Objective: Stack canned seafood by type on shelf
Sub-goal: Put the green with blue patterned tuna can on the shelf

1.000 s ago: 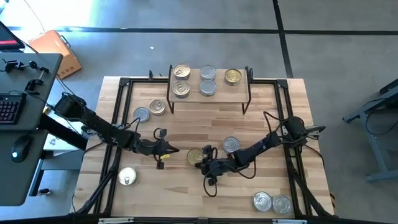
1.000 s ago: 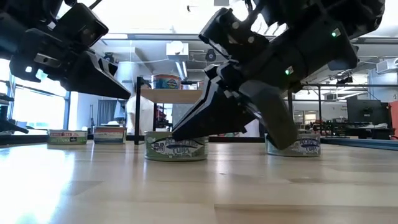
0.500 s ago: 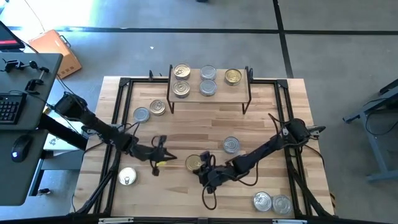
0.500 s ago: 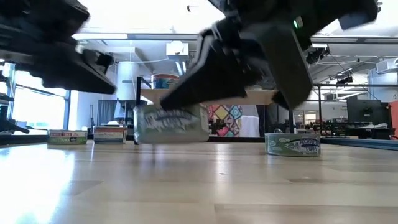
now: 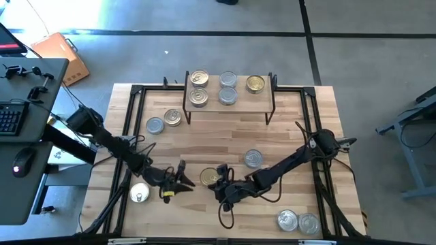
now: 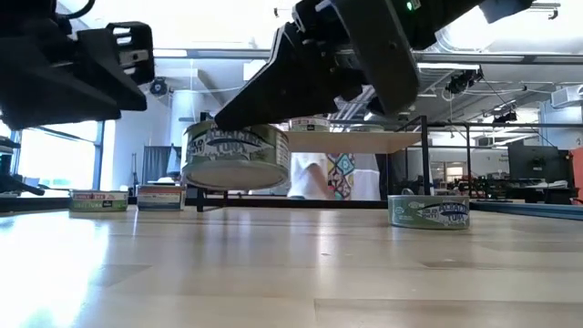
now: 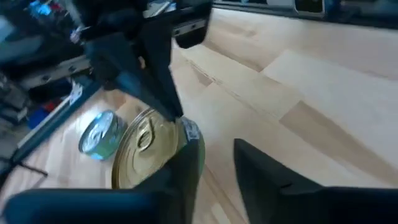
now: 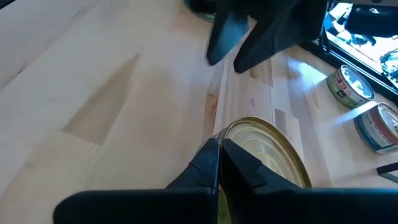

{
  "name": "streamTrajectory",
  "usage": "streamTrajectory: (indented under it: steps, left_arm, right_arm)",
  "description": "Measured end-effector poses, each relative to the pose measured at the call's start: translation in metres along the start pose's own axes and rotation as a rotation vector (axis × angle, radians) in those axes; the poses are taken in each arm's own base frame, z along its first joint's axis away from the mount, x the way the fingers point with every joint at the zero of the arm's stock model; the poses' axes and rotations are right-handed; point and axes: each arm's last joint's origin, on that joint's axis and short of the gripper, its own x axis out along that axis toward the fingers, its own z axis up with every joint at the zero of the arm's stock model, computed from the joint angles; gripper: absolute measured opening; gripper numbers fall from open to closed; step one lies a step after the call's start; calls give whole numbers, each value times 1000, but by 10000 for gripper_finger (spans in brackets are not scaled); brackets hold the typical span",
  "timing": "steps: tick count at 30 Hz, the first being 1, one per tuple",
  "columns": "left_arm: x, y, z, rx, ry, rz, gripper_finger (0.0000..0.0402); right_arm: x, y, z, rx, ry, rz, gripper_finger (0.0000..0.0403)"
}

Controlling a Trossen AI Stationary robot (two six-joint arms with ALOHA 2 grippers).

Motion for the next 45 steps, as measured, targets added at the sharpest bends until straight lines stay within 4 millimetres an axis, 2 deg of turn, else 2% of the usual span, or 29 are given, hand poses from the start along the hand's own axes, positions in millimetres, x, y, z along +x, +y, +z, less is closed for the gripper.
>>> streamTrajectory:
  steps: [6, 9, 13, 18, 23, 30, 31, 34, 38, 45]
  left_arm:
    - [29, -6, 9, 215, 55, 28, 188]
    - [44, -10, 10, 298, 135, 105, 209]
    - [59, -16, 7, 391, 254, 203, 217]
    - [66, -24, 4, 428, 332, 274, 218]
    - [65, -26, 2, 363, 360, 332, 210]
    - [64, -29, 1, 290, 359, 334, 119]
    - [64, -29, 1, 283, 357, 332, 117]
    - [64, -29, 1, 271, 344, 321, 117]
    - [64, -28, 1, 226, 331, 313, 117]
    - [67, -18, -2, 105, 300, 263, 117]
  right_arm:
    - [0, 0, -1, 34, 9, 0, 0]
    - [0, -1, -1, 44, 10, 0, 0]
    - [0, -1, -1, 67, 6, 0, 0]
    - [0, -1, 1, 88, -7, -1, 0]
    - [-1, 0, 1, 99, -9, -1, 0]
    - [-1, -1, 3, 107, -19, -6, 0]
    - [-1, -1, 3, 99, -21, -1, 2]
    - [-3, 3, 5, 40, -34, 39, 28]
    - [-9, 9, 14, -2, -30, 17, 99]
    - [-23, 14, 27, -187, 155, -65, 220]
